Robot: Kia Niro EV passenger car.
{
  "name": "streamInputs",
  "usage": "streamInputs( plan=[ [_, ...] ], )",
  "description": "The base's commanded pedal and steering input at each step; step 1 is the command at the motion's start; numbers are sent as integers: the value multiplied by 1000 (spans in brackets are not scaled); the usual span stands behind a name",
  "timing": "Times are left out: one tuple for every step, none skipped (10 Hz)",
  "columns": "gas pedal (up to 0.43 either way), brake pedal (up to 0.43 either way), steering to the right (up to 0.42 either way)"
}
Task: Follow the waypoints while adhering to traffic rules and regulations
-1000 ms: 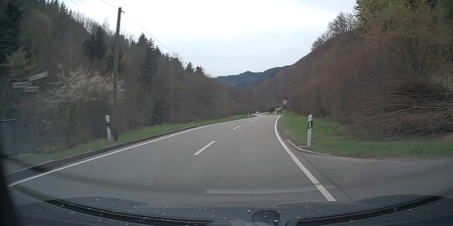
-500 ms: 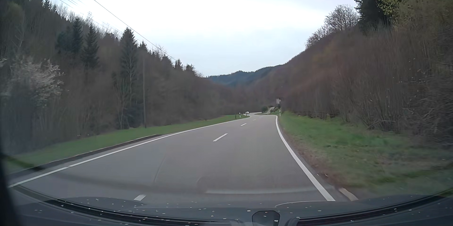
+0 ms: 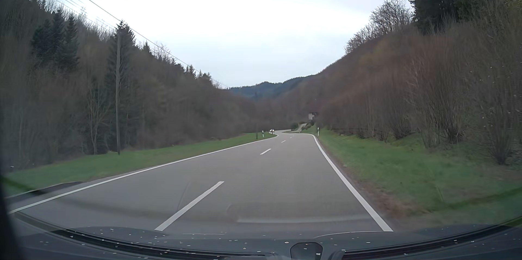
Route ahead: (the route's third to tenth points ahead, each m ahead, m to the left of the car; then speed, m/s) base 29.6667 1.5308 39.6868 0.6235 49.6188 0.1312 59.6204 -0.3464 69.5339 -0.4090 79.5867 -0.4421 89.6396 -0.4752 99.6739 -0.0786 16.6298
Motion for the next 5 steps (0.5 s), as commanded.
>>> streamInputs(
  plan=[
    [0,0,21],
    [0,0,19],
    [0,0,20],
    [0,0,22],
    [0,0,24]
  ],
)
